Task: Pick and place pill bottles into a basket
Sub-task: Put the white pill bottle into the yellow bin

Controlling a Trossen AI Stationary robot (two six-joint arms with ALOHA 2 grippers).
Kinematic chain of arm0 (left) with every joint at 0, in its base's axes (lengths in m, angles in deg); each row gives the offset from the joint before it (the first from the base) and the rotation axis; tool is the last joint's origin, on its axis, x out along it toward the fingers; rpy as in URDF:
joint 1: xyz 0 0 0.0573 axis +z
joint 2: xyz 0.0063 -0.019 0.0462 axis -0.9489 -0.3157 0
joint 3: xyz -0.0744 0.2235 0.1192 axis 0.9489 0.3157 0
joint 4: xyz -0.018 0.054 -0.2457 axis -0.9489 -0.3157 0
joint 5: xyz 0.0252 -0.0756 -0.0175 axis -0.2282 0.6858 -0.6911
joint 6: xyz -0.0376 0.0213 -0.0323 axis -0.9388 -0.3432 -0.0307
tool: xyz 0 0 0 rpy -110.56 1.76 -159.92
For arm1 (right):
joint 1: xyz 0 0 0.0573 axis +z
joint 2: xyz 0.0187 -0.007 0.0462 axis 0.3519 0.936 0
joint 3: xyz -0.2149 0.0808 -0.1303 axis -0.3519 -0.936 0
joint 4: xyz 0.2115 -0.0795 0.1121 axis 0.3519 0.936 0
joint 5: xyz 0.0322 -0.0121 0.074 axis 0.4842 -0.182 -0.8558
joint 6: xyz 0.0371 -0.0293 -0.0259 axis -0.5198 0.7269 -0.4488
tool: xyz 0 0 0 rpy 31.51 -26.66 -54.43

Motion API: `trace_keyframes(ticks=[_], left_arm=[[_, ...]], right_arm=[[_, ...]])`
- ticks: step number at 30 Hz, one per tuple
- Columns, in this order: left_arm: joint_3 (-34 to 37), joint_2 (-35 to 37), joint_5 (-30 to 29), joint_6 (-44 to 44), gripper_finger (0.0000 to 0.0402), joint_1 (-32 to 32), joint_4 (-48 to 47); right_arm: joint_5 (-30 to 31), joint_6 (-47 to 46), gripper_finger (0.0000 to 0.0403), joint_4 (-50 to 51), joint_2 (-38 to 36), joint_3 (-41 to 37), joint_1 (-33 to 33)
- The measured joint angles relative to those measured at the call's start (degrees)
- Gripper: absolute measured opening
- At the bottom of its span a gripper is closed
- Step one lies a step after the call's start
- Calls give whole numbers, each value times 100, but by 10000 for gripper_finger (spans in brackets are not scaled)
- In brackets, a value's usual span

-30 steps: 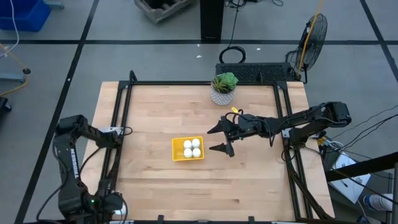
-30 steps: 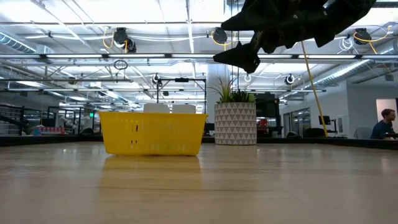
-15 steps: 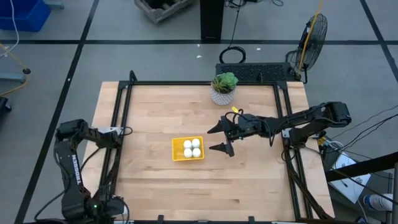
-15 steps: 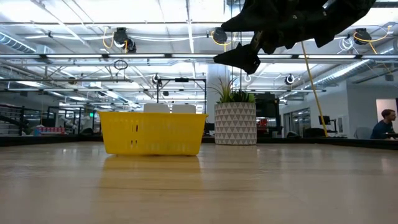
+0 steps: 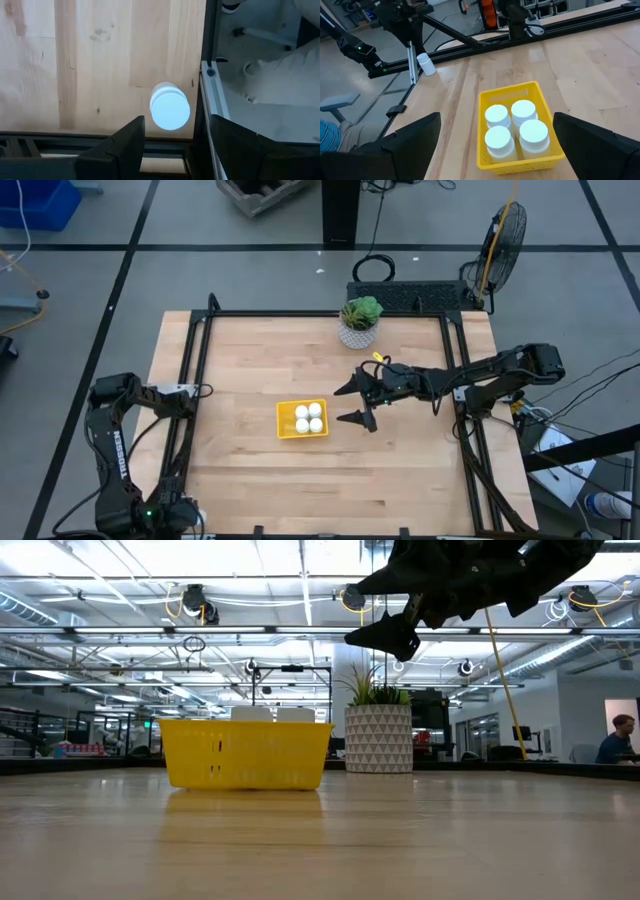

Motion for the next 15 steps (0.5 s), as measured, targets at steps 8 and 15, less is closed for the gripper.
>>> trace_keyframes(ticks=[8, 15], left_arm=[[0, -26, 87, -103, 227, 35, 5], [4, -401, 248, 136, 227, 35, -48]], right_arm=[[-2, 48, 380, 34, 0, 0, -9], [-4, 58, 380, 96, 0, 0, -9]])
